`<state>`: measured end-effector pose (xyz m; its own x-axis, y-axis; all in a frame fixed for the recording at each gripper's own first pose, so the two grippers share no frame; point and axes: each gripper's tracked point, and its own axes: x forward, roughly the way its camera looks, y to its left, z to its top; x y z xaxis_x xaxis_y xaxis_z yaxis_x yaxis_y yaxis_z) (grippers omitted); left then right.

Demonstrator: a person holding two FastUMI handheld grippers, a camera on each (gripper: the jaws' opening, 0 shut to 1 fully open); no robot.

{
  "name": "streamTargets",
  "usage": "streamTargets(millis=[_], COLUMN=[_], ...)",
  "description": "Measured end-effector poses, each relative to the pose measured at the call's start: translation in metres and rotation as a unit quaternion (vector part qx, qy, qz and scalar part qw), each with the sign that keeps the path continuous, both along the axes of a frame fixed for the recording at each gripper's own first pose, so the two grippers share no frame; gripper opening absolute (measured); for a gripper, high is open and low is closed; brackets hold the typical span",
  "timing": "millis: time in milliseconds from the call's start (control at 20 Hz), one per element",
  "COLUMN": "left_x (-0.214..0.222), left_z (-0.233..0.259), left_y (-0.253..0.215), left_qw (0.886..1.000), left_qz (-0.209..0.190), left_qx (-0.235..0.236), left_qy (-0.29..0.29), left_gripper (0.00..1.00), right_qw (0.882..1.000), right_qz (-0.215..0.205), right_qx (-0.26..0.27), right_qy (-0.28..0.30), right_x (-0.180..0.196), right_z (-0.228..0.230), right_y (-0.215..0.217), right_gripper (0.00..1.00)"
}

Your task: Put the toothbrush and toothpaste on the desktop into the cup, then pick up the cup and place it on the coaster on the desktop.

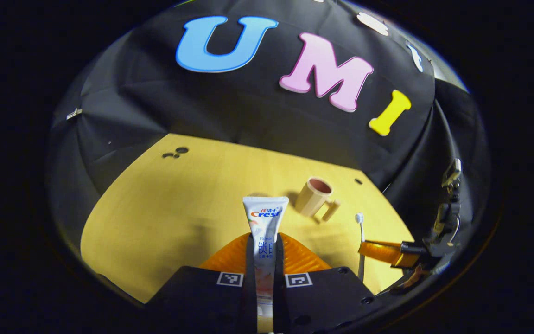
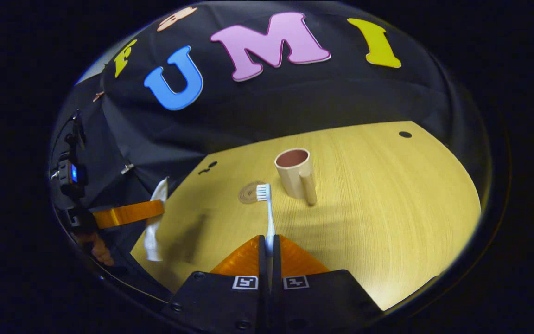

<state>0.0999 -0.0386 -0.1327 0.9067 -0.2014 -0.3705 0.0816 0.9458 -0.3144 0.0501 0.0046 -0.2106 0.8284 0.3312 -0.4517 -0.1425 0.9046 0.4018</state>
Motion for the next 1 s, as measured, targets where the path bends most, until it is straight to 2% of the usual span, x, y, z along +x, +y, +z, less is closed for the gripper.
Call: streamTargets(millis=[200,350,500,650,850,1000], left_x=[0.064,0.108,0.149,0.184,0.223,0.245], left_z=[0.052,0.093,0.108,0.1,0.07,0.052], left_y=[-0.046,-0.081,-0.106,-0.119,-0.13,-0.13], left_qw=[0.994,0.981,0.968,0.96,0.958,0.955], left_qz=[-0.006,-0.016,-0.011,0.002,0.02,0.041], left_qx=[-0.034,-0.057,-0.082,-0.082,-0.068,-0.038], left_qy=[-0.102,-0.184,-0.236,-0.266,-0.278,-0.292], left_gripper=[0.18,0.18,0.18,0.18,0.18,0.18], right_qw=[0.998,0.997,0.997,0.996,0.995,0.994], right_qz=[-0.008,-0.007,-0.005,-0.012,-0.016,-0.012], right_qx=[0.021,0.021,0.022,0.033,0.035,0.03], right_qy=[-0.055,-0.073,-0.08,-0.082,-0.095,-0.104], right_x=[0.001,-0.001,-0.003,-0.001,0.007,0.02], right_z=[0.038,0.05,0.049,0.046,0.041,0.03], right_y=[-0.028,-0.046,-0.063,-0.079,-0.096,-0.102], right_gripper=[0.05,0.05,0.05,0.05,0.05,0.05])
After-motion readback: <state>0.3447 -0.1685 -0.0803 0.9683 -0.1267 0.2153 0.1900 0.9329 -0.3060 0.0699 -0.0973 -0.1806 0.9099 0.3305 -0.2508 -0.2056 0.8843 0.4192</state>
